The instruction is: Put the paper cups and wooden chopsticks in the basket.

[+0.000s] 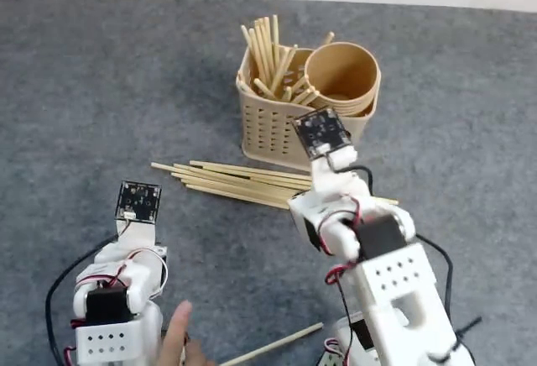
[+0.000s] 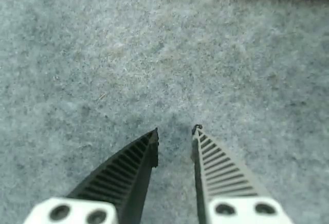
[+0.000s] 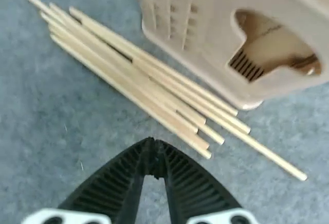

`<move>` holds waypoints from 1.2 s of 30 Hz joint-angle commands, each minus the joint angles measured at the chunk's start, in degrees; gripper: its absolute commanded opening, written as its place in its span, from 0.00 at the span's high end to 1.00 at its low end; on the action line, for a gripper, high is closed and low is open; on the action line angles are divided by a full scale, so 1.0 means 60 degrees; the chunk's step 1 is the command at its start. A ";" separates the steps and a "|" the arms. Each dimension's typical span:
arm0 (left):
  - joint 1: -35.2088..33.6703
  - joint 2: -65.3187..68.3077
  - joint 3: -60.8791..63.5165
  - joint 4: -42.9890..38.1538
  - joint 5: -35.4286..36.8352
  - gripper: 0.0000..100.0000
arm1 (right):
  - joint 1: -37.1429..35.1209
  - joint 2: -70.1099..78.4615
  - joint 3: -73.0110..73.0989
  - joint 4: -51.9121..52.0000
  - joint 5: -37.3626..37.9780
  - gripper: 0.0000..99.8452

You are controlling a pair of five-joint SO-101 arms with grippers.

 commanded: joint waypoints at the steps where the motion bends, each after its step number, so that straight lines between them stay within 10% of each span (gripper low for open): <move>1: -0.0081 0.0051 0.0198 0.0073 0.0059 0.88 | -0.0095 0.0769 -0.0447 0.0066 -0.0015 0.99; 8: -0.0081 0.0051 0.0198 0.0073 0.0059 0.88 | -0.0095 0.1985 -0.0886 0.0037 0.0513 0.83; 36: -0.0066 0.0051 0.0198 0.0073 0.0059 0.88 | -0.1355 0.7626 -0.4491 -0.0007 0.2535 0.83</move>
